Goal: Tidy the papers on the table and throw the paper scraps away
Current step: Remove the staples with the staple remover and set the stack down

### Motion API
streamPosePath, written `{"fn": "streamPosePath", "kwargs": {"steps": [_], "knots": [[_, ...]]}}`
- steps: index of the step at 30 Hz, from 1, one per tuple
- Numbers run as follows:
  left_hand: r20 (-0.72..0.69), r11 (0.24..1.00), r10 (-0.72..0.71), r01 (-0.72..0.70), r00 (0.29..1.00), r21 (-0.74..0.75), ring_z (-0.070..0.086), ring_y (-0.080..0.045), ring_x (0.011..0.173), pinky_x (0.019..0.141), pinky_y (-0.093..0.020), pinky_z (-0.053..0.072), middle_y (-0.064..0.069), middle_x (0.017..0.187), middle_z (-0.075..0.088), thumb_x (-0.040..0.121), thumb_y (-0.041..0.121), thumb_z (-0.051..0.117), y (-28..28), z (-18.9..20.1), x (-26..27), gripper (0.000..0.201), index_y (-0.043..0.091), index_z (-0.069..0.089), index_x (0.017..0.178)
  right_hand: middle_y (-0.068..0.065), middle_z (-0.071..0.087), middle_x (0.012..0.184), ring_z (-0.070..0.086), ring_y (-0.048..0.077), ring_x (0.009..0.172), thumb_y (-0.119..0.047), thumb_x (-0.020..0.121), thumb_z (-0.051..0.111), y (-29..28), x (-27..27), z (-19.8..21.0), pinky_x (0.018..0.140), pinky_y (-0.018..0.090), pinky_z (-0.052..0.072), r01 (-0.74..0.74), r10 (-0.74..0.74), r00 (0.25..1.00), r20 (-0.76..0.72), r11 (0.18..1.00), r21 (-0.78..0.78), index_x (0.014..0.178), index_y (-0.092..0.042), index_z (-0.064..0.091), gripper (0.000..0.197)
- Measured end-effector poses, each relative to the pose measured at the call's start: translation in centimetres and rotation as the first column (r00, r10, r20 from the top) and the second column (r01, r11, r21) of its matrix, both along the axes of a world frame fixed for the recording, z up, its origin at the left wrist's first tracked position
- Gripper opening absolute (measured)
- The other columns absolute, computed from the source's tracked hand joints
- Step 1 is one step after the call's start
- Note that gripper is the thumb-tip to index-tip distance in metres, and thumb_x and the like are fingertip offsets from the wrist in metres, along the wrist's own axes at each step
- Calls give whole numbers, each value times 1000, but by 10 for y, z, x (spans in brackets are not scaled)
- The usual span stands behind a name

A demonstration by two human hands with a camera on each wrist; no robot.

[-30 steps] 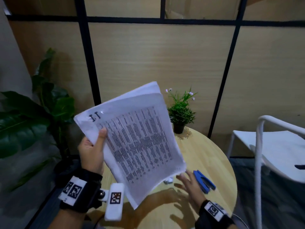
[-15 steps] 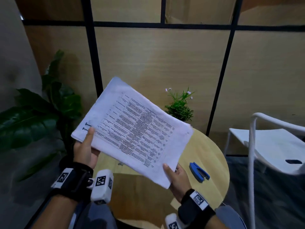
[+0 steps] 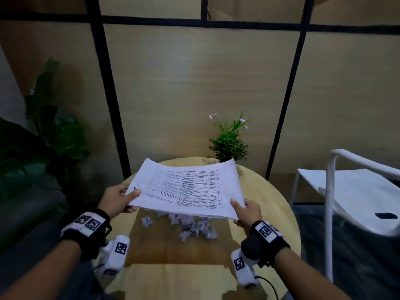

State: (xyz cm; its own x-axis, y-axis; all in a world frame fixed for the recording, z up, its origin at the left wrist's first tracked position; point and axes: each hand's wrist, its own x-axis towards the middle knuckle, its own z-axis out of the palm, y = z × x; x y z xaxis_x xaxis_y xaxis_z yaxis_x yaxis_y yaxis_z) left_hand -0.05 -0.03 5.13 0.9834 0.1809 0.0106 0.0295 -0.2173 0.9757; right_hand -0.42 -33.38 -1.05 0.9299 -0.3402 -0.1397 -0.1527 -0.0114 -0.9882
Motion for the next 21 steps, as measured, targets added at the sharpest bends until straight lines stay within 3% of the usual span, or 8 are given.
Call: {"fn": "streamPosePath", "kwargs": {"steps": [4,12,17,21], "knots": [[-46,999,6,-5,999,37,54,-7,32,37,-14,47,-17,68,62,89,6,60,-5,-22,39,15,-3,60,100,14,59,83,47,20,52,-20,89,62,-5,46,-13,33,18,37,29,-27,997,-65,999,22,96,-6,60,16],[-166,999,16,-25,986,-48,45,-14,33,34,-16,38,-11,52,60,87,1,59,0,-101,107,9,-7,62,92,13,62,76,51,21,52,-25,87,65,-6,138,-73,41,23,38,-46,22,978,-209,993,-109,95,-6,65,20],[-287,986,-28,-21,958,-168,44,-21,45,39,-23,39,-18,62,61,91,1,54,3,-105,157,10,1,64,91,6,66,65,51,21,43,-19,86,66,2,190,-79,34,20,38,-50,22,974,-225,992,-118,97,-7,65,17],[-262,996,-55,72,963,52,53,-21,53,54,-28,45,-21,68,60,92,4,53,15,-99,231,13,-7,61,91,11,65,80,56,25,60,-20,87,65,7,239,-76,44,24,43,-29,-8,965,-264,990,-136,107,-3,65,26]]}}
